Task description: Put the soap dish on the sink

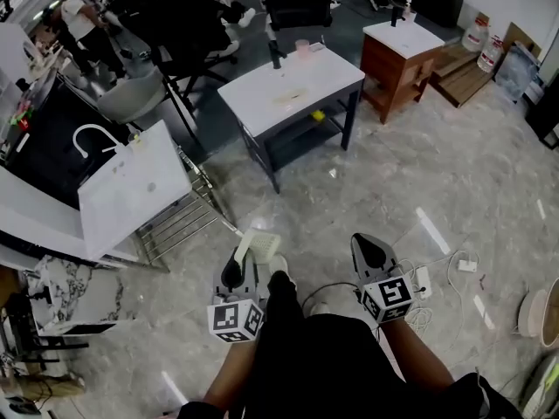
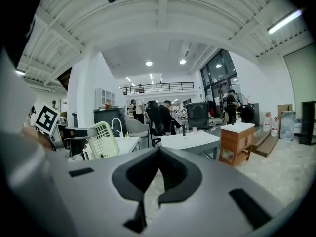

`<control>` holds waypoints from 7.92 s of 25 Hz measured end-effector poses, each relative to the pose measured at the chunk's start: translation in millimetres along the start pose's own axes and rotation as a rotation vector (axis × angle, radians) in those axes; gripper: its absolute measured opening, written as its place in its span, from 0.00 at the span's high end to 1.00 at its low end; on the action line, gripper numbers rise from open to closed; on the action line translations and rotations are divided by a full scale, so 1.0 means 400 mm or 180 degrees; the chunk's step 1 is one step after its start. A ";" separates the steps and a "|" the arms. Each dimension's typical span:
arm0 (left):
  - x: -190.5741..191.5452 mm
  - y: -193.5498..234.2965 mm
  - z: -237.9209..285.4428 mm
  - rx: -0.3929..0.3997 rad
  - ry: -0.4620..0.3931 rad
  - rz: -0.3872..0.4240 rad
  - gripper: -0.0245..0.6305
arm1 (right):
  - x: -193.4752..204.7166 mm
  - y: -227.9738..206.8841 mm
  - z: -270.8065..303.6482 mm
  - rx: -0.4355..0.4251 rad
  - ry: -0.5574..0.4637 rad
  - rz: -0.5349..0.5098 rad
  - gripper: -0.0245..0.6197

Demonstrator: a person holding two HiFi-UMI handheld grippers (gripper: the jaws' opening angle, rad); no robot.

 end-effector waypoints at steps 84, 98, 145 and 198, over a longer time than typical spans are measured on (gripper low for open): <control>-0.257 0.517 1.350 -0.0278 0.0221 -0.0188 0.85 | -0.295 -0.533 1.425 -0.0288 0.0333 0.0069 0.97; -0.265 0.533 1.582 -0.0652 0.0363 -0.0364 0.85 | -0.385 -0.702 1.614 -0.0666 0.0319 0.0088 0.97; 0.131 0.791 2.190 -0.1374 0.0509 -0.1705 0.85 | -0.298 -0.741 2.001 -0.1254 0.0956 -0.0408 0.97; 0.047 0.790 2.048 -0.2014 0.0492 -0.1328 0.67 | -0.284 -0.862 1.910 -0.0982 0.0923 -0.0324 0.97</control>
Point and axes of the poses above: the fingertips, and each gripper's own axes: z forward along the fingers, y to its left, x out of its underside, the point moved 1 cm from there along -z, backward along the fingers, and after that the axes turned 2 degrees about x, right-handed, at the moved point
